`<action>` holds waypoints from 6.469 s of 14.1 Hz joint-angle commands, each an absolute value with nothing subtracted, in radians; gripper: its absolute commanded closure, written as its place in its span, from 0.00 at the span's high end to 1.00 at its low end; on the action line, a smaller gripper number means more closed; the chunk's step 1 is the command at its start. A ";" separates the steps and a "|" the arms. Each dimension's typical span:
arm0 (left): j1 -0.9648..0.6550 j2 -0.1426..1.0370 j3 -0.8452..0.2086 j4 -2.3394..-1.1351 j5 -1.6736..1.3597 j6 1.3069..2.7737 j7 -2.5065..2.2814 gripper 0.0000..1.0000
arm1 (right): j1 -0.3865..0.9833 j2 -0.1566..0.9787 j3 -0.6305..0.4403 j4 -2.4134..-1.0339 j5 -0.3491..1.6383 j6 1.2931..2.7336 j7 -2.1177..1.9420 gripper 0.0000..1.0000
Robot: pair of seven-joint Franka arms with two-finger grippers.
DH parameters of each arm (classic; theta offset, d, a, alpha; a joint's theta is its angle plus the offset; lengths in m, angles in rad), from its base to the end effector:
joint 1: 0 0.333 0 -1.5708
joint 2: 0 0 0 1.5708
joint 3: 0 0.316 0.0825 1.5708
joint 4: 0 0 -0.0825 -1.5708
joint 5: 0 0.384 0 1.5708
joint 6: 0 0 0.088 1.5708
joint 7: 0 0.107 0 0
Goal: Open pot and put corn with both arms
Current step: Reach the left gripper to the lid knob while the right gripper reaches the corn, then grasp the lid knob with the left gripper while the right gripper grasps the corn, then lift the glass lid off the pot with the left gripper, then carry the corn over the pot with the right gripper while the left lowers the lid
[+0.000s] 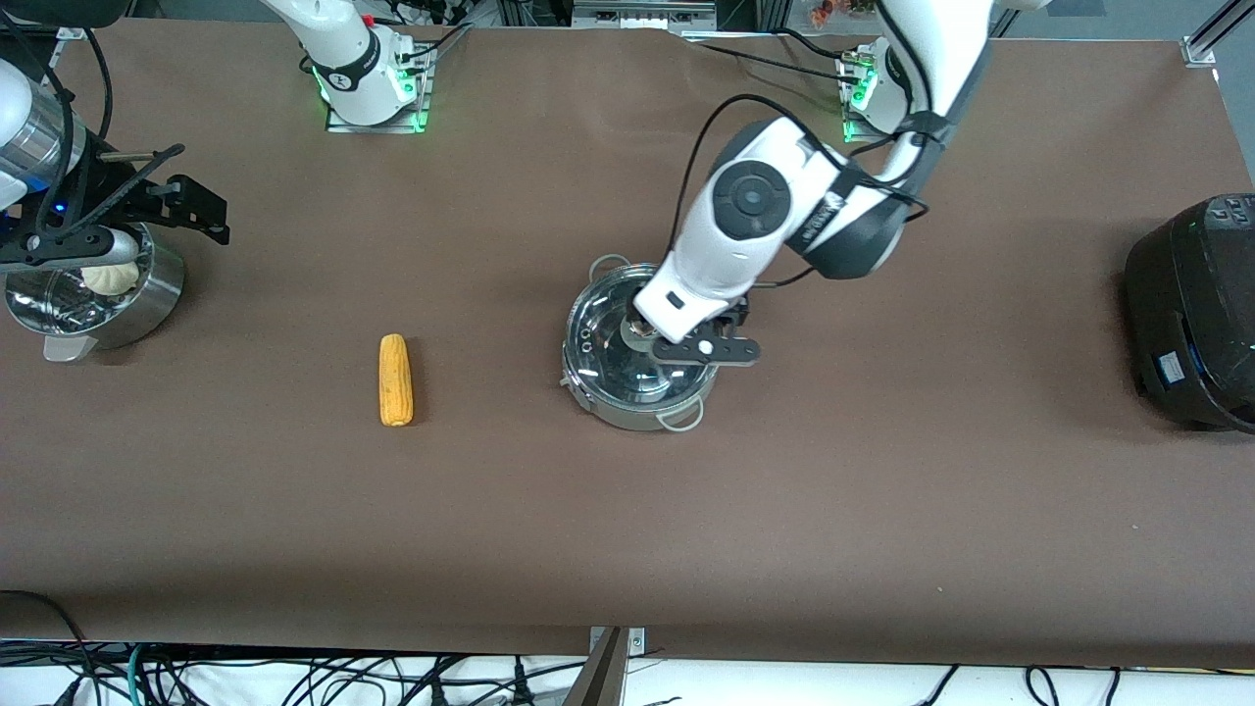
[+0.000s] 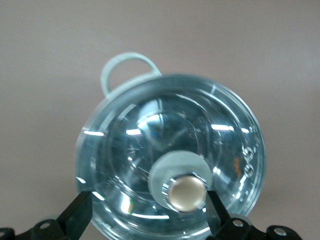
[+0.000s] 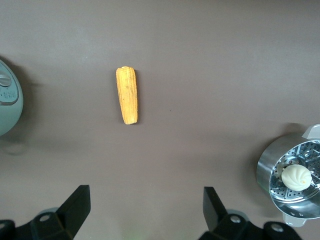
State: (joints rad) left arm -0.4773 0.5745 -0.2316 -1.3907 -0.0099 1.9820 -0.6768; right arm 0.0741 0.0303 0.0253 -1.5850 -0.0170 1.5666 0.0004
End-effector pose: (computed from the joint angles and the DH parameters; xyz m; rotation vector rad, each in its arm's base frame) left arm 0.5640 -0.4418 0.3850 3.0174 0.0146 -0.0927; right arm 0.5594 0.0537 0.6006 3.1182 0.1550 -0.0747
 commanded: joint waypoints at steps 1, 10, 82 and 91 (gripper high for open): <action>-0.515 0.617 -0.215 -1.350 0.050 1.986 -0.692 1.00 | 0.072 0.026 0.026 -1.578 -0.023 1.600 0.015 1.00; -0.542 0.655 -0.215 -1.353 0.069 2.066 -0.699 1.00 | 0.063 0.048 0.020 -1.577 -0.020 1.669 0.020 1.00; 0.225 0.336 -0.224 -2.078 0.055 2.336 0.149 0.19 | 0.636 0.632 0.051 -1.201 0.072 1.833 0.674 0.26; 0.229 0.397 -0.224 -2.085 0.045 2.356 0.114 0.21 | 0.729 0.742 0.048 -1.152 0.066 1.980 0.887 0.27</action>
State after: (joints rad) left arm 0.2112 0.4007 -0.2094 -2.0793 0.0452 2.3369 0.1252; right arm 0.7163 0.7219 0.0594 -1.2011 0.0624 1.9889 0.8656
